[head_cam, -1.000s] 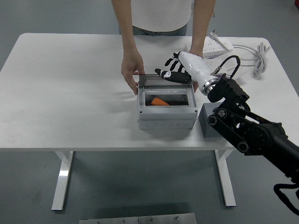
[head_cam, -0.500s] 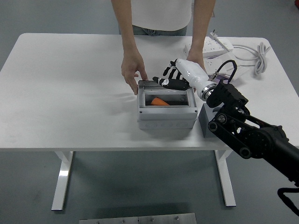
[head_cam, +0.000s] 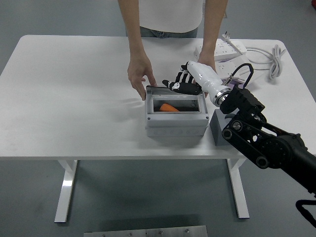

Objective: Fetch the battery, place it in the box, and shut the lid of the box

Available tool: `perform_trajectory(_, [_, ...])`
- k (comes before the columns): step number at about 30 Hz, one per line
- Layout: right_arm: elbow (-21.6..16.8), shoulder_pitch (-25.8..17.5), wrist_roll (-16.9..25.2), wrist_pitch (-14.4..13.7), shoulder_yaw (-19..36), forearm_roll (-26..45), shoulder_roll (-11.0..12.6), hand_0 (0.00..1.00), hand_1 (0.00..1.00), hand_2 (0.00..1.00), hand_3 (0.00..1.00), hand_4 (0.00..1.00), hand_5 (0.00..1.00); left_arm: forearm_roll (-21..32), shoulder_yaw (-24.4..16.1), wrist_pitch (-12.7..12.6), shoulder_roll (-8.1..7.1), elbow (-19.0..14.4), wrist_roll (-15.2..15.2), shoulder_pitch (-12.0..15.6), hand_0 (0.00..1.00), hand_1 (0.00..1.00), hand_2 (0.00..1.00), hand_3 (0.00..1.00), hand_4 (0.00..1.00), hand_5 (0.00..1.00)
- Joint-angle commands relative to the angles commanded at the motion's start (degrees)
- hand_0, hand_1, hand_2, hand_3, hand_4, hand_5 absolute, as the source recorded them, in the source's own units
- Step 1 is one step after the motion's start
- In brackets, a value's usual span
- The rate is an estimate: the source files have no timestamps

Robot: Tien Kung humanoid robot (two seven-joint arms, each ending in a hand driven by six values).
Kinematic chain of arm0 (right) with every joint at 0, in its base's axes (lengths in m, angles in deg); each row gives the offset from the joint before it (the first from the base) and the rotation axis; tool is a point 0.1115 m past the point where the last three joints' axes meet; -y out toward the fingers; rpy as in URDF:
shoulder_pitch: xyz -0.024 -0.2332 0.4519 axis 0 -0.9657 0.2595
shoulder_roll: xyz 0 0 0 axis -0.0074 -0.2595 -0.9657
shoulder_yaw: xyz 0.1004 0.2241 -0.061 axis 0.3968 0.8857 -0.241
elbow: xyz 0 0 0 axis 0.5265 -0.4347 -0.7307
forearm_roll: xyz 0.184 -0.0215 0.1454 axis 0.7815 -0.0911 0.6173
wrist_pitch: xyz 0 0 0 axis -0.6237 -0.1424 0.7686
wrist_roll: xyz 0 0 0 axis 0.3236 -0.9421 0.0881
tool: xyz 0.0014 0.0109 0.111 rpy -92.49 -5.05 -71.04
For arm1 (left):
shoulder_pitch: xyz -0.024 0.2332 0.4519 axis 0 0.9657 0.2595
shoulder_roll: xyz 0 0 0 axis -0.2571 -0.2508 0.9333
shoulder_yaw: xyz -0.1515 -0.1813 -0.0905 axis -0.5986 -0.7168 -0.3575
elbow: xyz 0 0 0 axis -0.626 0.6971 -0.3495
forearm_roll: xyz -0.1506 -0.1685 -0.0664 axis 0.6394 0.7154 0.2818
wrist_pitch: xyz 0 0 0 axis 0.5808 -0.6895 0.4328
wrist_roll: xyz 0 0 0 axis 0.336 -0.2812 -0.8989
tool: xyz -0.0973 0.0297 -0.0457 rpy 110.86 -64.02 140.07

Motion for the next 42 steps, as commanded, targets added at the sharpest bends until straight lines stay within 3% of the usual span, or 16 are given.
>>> perform_trajectory(1, [-0.06,-0.06,-0.05,0.19,-0.03,0.26,0.0,0.142,0.257,0.304,0.297,0.827,0.774,-0.07,-0.03,0.01,-0.01,-0.01,0.0,-0.01,0.632,0.698,0.573,0.541,0.5,0.002])
perform_trajectory(19, [-0.17,-0.59,0.15,-0.03,0.81,0.65,0.2,0.132,0.243,0.295,0.291,0.796,0.783,-1.05,-0.27,0.23,-0.01,0.0,0.12,-0.07,0.632,0.698,0.573,0.541,0.5,0.002])
perform_trajectory(29, [-0.1,-3.23,0.21,-1.15,9.86,-2.84,1.86,0.131,0.244,0.296,0.295,0.783,0.774,-1.06,-0.13,0.13,0.19,0.06,0.31,0.16,0.632,0.698,0.573,0.541,0.5,0.002])
perform_trajectory(36, [0.44,-8.78,10.04,-5.64,19.53,8.16,3.44,0.13,0.243,0.296,0.303,0.778,0.776,-0.55,0.25,-0.2,0.48,0.14,0.6,0.49,0.632,0.698,0.573,0.541,0.5,0.002])
perform_trajectory(39, [0.73,-10.92,15.49,-4.54,23.36,14.92,3.36,0.127,0.242,0.296,0.305,0.775,0.781,-0.37,0.35,-0.34,0.59,0.17,0.7,0.7,0.632,0.698,0.573,0.541,0.5,0.002])
perform_trajectory(42, [1.2,-13.19,20.45,-1.6,26.79,21.29,2.65,0.127,0.242,0.296,0.305,0.775,0.781,-0.15,0.46,-0.53,0.71,0.21,0.85,0.87,0.632,0.698,0.573,0.541,0.5,0.002])
